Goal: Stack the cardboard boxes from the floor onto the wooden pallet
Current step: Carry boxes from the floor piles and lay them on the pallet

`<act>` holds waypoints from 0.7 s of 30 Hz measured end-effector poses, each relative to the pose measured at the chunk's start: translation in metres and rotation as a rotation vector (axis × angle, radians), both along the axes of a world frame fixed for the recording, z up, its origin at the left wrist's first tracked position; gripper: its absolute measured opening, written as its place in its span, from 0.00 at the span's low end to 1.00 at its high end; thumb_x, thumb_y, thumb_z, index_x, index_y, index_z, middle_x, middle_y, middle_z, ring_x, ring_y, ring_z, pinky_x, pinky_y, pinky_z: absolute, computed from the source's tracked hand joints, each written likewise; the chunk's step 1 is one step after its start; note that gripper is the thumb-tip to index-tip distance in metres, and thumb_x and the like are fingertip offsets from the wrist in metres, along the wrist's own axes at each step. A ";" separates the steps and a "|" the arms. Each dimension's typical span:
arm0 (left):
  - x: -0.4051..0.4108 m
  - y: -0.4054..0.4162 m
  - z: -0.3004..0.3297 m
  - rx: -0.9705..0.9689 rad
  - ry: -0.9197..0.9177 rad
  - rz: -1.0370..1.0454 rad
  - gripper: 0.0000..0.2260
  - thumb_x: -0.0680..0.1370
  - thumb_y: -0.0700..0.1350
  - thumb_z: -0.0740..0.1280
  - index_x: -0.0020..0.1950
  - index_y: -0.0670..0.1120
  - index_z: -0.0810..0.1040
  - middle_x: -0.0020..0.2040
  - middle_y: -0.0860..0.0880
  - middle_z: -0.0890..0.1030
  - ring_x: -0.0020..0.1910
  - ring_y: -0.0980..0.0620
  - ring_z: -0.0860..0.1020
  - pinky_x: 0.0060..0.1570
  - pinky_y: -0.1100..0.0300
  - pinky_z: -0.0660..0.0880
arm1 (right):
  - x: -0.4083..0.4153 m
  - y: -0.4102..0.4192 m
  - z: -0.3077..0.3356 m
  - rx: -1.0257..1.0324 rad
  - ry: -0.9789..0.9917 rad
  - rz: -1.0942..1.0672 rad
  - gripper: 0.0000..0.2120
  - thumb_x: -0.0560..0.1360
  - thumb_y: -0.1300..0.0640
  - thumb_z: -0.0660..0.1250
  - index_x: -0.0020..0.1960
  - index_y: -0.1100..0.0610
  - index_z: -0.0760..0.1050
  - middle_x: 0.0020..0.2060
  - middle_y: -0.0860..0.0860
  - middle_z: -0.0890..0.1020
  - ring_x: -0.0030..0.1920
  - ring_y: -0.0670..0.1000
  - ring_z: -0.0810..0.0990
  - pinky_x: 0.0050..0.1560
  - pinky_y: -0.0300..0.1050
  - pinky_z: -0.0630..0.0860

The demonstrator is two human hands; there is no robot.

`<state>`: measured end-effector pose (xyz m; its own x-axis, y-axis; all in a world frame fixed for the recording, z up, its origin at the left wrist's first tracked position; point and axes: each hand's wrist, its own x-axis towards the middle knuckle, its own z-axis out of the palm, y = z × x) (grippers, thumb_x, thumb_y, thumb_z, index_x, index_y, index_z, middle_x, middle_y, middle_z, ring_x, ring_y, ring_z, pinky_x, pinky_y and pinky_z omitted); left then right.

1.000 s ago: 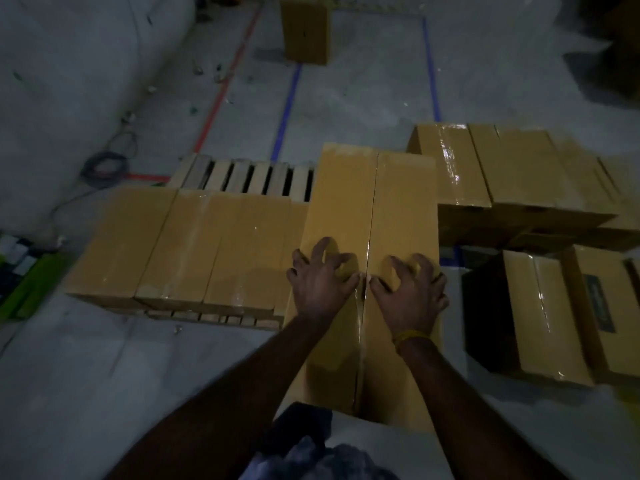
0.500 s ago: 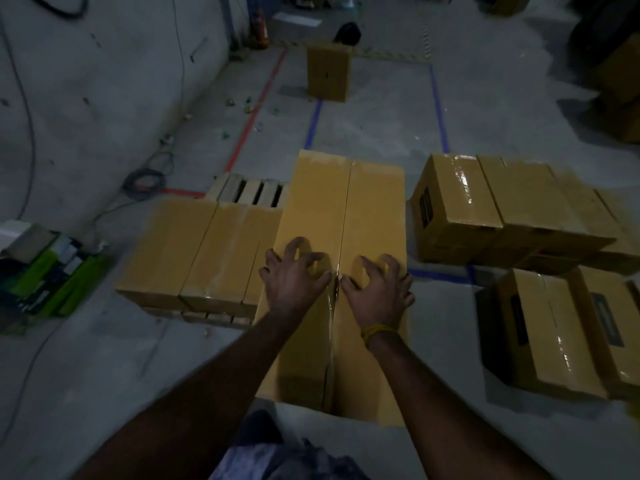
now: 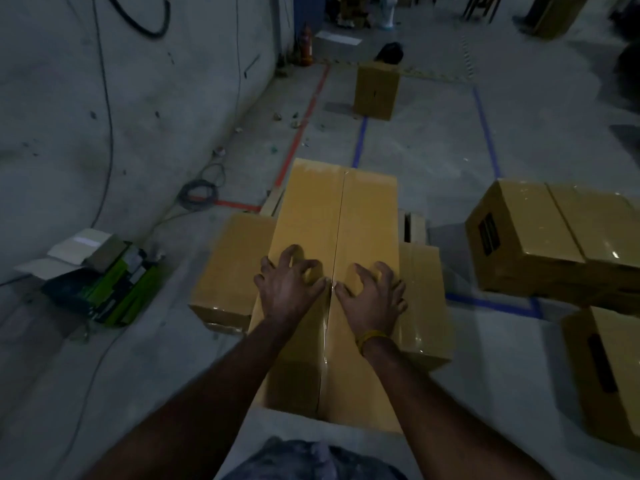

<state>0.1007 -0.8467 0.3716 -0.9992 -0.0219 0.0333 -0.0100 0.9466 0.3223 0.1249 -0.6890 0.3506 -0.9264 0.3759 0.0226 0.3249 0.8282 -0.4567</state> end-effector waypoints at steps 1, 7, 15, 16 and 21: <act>-0.007 -0.017 0.001 -0.002 -0.002 0.004 0.24 0.73 0.69 0.65 0.66 0.61 0.76 0.76 0.54 0.63 0.71 0.38 0.62 0.64 0.40 0.67 | -0.008 -0.017 0.000 -0.010 -0.007 0.006 0.27 0.70 0.31 0.66 0.67 0.38 0.74 0.72 0.47 0.63 0.70 0.64 0.62 0.63 0.63 0.66; -0.055 -0.097 0.002 -0.008 0.003 0.024 0.24 0.74 0.68 0.65 0.66 0.60 0.76 0.76 0.54 0.63 0.72 0.37 0.61 0.64 0.40 0.65 | -0.057 -0.097 0.002 -0.044 -0.030 0.037 0.27 0.71 0.31 0.66 0.68 0.39 0.73 0.73 0.47 0.62 0.71 0.64 0.60 0.64 0.63 0.66; -0.150 -0.177 -0.032 -0.026 -0.010 0.048 0.25 0.74 0.69 0.65 0.67 0.60 0.76 0.76 0.53 0.62 0.73 0.36 0.60 0.66 0.37 0.65 | -0.154 -0.173 -0.031 -0.082 -0.051 0.090 0.27 0.72 0.33 0.66 0.69 0.39 0.72 0.74 0.48 0.60 0.72 0.66 0.59 0.65 0.65 0.65; -0.163 -0.187 -0.038 -0.032 -0.015 0.048 0.25 0.74 0.69 0.64 0.67 0.61 0.76 0.76 0.53 0.62 0.73 0.36 0.61 0.65 0.36 0.65 | -0.168 -0.183 -0.036 -0.092 -0.056 0.094 0.27 0.72 0.33 0.66 0.69 0.39 0.73 0.74 0.48 0.60 0.72 0.67 0.59 0.65 0.66 0.65; -0.224 -0.239 -0.063 -0.053 -0.028 0.049 0.25 0.73 0.70 0.63 0.66 0.60 0.76 0.76 0.53 0.63 0.71 0.35 0.63 0.64 0.36 0.68 | -0.228 -0.231 -0.058 -0.102 -0.094 0.108 0.26 0.72 0.33 0.66 0.68 0.39 0.73 0.74 0.48 0.60 0.72 0.68 0.59 0.65 0.66 0.65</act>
<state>-0.1237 -1.0859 0.3087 -0.9976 -0.0695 0.0074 -0.0649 0.9605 0.2706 -0.1028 -0.9204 0.2930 -0.9576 0.2704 -0.0992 0.2821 0.8115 -0.5117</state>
